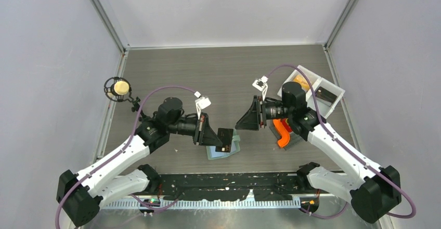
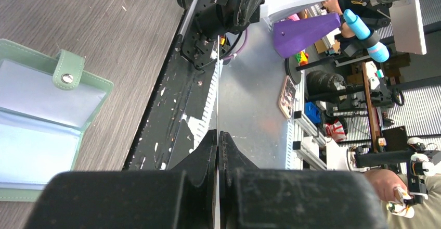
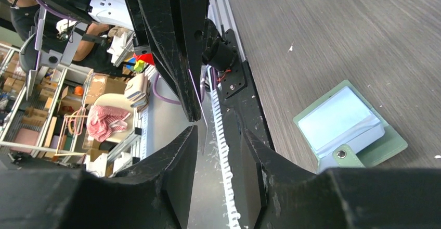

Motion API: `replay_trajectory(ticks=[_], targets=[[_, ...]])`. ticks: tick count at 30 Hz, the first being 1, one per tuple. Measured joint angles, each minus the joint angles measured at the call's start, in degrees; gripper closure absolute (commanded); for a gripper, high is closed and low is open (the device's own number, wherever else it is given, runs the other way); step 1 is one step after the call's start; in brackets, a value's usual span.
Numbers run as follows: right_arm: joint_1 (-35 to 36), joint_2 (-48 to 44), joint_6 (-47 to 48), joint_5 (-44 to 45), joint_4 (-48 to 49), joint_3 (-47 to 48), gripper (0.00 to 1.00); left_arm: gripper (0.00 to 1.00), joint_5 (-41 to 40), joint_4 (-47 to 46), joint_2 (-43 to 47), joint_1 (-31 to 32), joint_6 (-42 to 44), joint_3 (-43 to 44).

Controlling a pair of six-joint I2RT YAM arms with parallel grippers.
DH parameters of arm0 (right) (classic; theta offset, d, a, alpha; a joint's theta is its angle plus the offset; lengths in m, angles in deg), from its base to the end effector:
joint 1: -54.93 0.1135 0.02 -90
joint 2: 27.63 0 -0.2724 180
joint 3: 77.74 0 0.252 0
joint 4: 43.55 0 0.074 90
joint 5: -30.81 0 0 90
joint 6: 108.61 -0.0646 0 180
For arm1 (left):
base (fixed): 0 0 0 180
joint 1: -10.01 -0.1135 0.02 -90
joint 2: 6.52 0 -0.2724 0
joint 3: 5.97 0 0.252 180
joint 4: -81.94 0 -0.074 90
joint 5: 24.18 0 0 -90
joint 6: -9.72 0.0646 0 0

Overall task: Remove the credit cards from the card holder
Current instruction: Place the credit card in the storage box.

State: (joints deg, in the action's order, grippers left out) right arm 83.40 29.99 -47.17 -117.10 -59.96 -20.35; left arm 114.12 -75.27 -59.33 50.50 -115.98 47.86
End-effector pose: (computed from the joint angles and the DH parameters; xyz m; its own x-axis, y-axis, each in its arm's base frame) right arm 0.1760 0.1577 0.3115 -0.6833 -0.0816 -0.7256 -0.7288 0.1356 0.6711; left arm 0.1329 -0.1769 0.2916 -0.7888 0.1631 -0.5926 0.6144 0.1858 -0.7668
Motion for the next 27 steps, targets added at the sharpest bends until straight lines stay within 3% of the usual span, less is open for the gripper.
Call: replay_trajectory(ticks=[4,9,14,15,17,20,22,25,27], targets=[[1.4,1.7,-0.2,-1.0,0.8,0.0,0.58,1.00,0.9,-0.1,-0.9,0.0,0.0,0.0],[3.7,2.8,-0.6,-1.7,2.3,0.1,0.67,1.00,1.4,-0.5,-1.3,0.0,-0.1,0.0],[5.2,3.4,-2.0,-2.3,5.1,0.1,0.93,0.99,1.9,-0.7,-1.4,0.0,-0.2,0.0],[5.2,3.4,-2.3,-2.3,5.6,0.1,0.94,0.95,1.9,-0.7,-1.5,0.0,-0.2,0.0],[5.2,3.4,-2.9,-2.2,6.0,0.0,0.95,0.80,2.1,-0.9,-1.6,0.0,-0.2,0.1],[5.2,3.4,-3.6,-1.7,7.1,0.0,0.95,0.46,1.6,-0.7,-1.9,0.0,0.4,0.6],[5.2,3.4,-4.0,-0.8,7.9,0.0,0.95,0.17,0.7,0.3,-2.0,0.0,0.7,1.1],[4.7,3.4,-4.6,0.6,8.5,0.0,0.95,0.01,-1.9,3.0,-1.7,0.0,2.2,2.0],[3.4,3.4,-4.7,1.9,8.4,0.0,0.95,0.00,-4.2,5.2,-1.0,0.0,3.2,2.5]])
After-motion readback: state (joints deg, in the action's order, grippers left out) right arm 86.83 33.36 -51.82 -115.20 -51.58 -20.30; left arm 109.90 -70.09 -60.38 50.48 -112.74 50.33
